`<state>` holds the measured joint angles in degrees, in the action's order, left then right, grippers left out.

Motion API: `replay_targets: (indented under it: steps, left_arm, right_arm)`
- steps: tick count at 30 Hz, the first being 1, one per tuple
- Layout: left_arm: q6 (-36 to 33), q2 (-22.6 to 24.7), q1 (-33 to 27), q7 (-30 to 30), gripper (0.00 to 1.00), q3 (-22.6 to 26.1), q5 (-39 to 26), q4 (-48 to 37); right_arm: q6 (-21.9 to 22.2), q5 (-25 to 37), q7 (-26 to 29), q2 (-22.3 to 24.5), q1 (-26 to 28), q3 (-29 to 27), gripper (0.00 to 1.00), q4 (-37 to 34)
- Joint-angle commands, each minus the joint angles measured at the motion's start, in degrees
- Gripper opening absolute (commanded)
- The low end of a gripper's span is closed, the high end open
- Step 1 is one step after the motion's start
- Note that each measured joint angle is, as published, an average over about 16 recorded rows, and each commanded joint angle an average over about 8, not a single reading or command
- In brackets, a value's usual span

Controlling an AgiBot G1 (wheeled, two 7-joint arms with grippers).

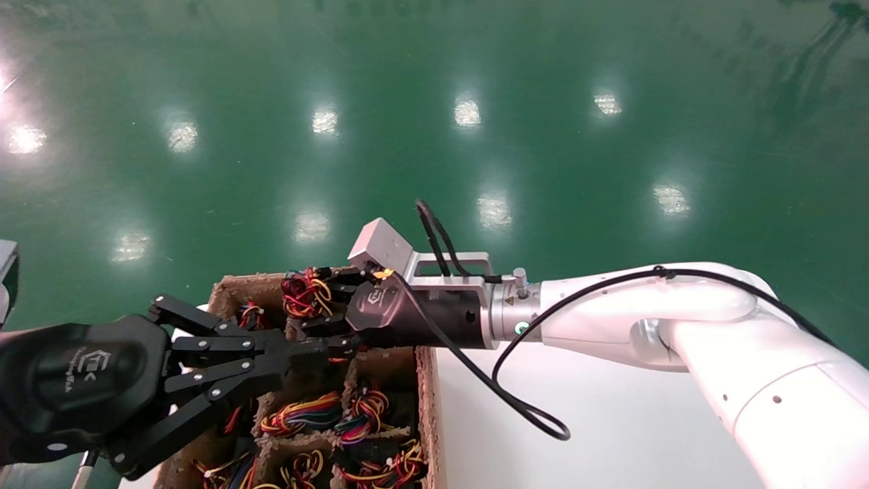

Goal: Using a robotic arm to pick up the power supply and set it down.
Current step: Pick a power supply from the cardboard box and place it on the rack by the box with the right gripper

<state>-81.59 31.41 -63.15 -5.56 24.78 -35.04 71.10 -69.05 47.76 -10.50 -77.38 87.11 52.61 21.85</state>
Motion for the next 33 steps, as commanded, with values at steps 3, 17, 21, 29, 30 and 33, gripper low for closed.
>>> replay_targets:
  steps: [3,17,21,29,30,33]
  left_arm:
    - [0.0,0.0,0.0,0.0,0.0,0.0,0.0,0.0]
    - [0.0,0.0,0.0,0.0,0.0,0.0,0.0,0.0]
    - [0.0,0.0,0.0,0.0,0.0,0.0,0.0,0.0]
    - [0.0,0.0,0.0,0.0,0.0,0.0,0.0,0.0]
    - [0.0,0.0,0.0,0.0,0.0,0.0,0.0,0.0]
    - [0.0,0.0,0.0,0.0,0.0,0.0,0.0,0.0]
  right_arm:
    - [-2.5,-1.0,-0.9,-0.1,0.6,0.4,0.03,-1.3]
    - [-2.1,-3.0,-1.3,-0.6,-0.8,3.6,1.0,-2.9]
    - [0.2,-3.2,-1.0,-0.6,-1.1,4.8,1.0,-2.4]
    - [2.6,-4.5,-0.2,-0.3,-1.0,6.4,1.0,-1.3]
    - [2.5,-4.6,-0.2,-0.2,-0.9,6.5,1.0,-1.4]
    - [1.8,-5.1,-0.2,-0.1,-0.6,6.9,1.0,-1.6]
